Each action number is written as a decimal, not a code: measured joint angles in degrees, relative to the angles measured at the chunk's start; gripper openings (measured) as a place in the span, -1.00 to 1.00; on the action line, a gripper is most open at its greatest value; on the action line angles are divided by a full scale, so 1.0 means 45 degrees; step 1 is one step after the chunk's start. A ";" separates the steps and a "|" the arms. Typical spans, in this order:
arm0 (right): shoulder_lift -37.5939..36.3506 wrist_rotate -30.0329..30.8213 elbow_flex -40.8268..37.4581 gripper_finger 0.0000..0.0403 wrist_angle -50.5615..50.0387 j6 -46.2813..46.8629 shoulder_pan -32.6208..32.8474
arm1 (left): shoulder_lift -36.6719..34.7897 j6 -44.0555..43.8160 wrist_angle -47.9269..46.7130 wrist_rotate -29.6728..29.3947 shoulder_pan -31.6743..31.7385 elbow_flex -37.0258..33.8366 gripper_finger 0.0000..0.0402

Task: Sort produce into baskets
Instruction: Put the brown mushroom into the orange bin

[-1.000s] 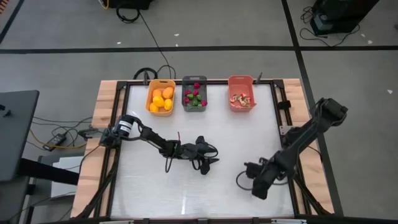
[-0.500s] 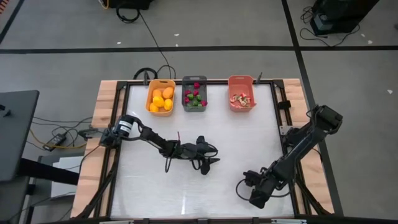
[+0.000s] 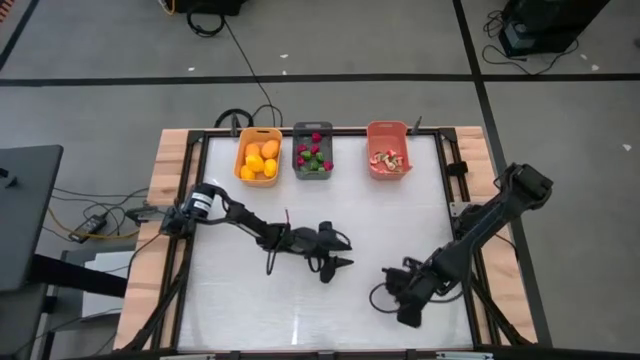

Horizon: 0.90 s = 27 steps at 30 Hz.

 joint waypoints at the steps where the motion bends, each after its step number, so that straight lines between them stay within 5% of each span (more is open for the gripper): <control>1: -0.0127 0.0554 0.0062 -0.88 -0.0175 -0.0484 -0.0234 | -0.0073 -0.0185 -0.0017 0.0667 0.0143 0.0000 0.17; 6: -0.0965 0.3691 0.0160 -0.80 -0.1244 -0.2703 -0.1890 | -0.0657 -0.1154 -0.0144 0.3571 0.1000 0.0000 0.17; 12: -0.2009 0.6557 0.0160 -0.90 -0.3081 -0.4246 -0.5028 | -0.1520 -0.0746 -0.2195 0.3350 0.1344 -0.0002 0.14; 19: -0.3341 0.6490 0.0155 -0.84 -0.3125 -0.6780 -0.9912 | -0.3199 0.1081 -0.5416 0.2766 0.1813 -0.0005 0.09; 27: -0.3588 0.4505 0.0155 -0.76 -0.2097 -0.9654 -1.4340 | -0.5628 0.3130 -0.8067 0.2380 0.2621 -0.0005 0.08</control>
